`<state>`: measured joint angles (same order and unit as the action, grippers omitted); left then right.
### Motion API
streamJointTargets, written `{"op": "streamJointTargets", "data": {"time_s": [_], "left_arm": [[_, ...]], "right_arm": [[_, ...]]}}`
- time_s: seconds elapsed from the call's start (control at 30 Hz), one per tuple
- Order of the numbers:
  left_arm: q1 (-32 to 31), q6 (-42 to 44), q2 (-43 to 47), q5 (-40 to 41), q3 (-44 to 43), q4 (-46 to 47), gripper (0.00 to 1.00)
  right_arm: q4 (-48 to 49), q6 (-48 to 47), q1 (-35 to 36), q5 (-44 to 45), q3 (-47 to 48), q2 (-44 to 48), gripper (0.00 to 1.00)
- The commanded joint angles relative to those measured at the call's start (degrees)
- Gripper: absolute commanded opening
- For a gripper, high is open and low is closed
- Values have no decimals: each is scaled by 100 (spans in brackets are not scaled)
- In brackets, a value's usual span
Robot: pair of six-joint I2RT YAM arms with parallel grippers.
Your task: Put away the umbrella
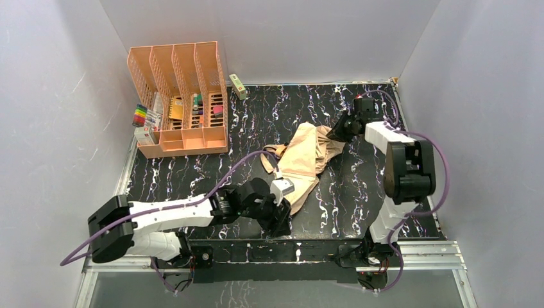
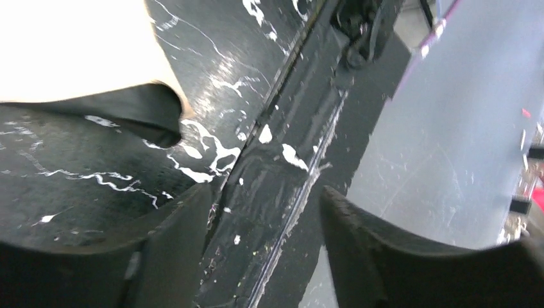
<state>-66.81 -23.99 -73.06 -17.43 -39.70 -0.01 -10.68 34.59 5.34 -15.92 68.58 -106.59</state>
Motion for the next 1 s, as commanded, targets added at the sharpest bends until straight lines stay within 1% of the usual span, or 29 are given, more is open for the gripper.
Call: {"op": "streamJointTargets", "data": {"time_s": [0.0,0.03,0.07,0.1,0.13,0.17,0.2,0.33,0.43,0.57,0.63,0.7,0.8,0.87,0.97], "left_arm": [[-169,-408,752,1309,58,299,68],[-224,-466,855,1606,66,295,75],[-266,-507,908,2030,61,259,79],[-304,-525,923,2265,59,243,81],[-345,-532,907,2451,42,210,84],[-381,-544,860,2610,15,202,91],[-412,-553,784,2667,-3,211,94],[-606,-593,313,2960,-209,271,98],[-749,-822,3,3427,-282,299,98],[-863,-1196,-224,3976,-251,336,98],[-889,-1293,-344,4145,-248,354,98],[-902,-1369,-424,4230,-235,395,98],[-904,-1316,-495,4244,-239,579,98],[-904,-1287,-530,4217,-256,699,98],[-904,-1276,-628,4178,-277,837,97]], "right_arm": [[35,30,-33,259,-267,1019,21],[17,52,-39,324,-353,1201,24],[6,64,-34,390,-445,1379,26],[-12,77,-34,486,-536,1568,28],[-38,95,-35,585,-635,1750,29],[-62,96,-36,657,-725,1962,31],[-95,88,-40,705,-825,2172,32],[-282,61,-30,657,-1140,3054,34],[-377,70,37,91,-1442,3782,34],[-280,125,582,-355,-1855,4439,33],[-58,146,943,-544,-1914,4455,34],[384,179,1246,-727,-1982,4323,33],[862,145,1492,-993,-1882,3820,28],[947,12,1570,-900,-1734,3409,26],[817,-61,1575,-537,-1482,2797,20]]}}
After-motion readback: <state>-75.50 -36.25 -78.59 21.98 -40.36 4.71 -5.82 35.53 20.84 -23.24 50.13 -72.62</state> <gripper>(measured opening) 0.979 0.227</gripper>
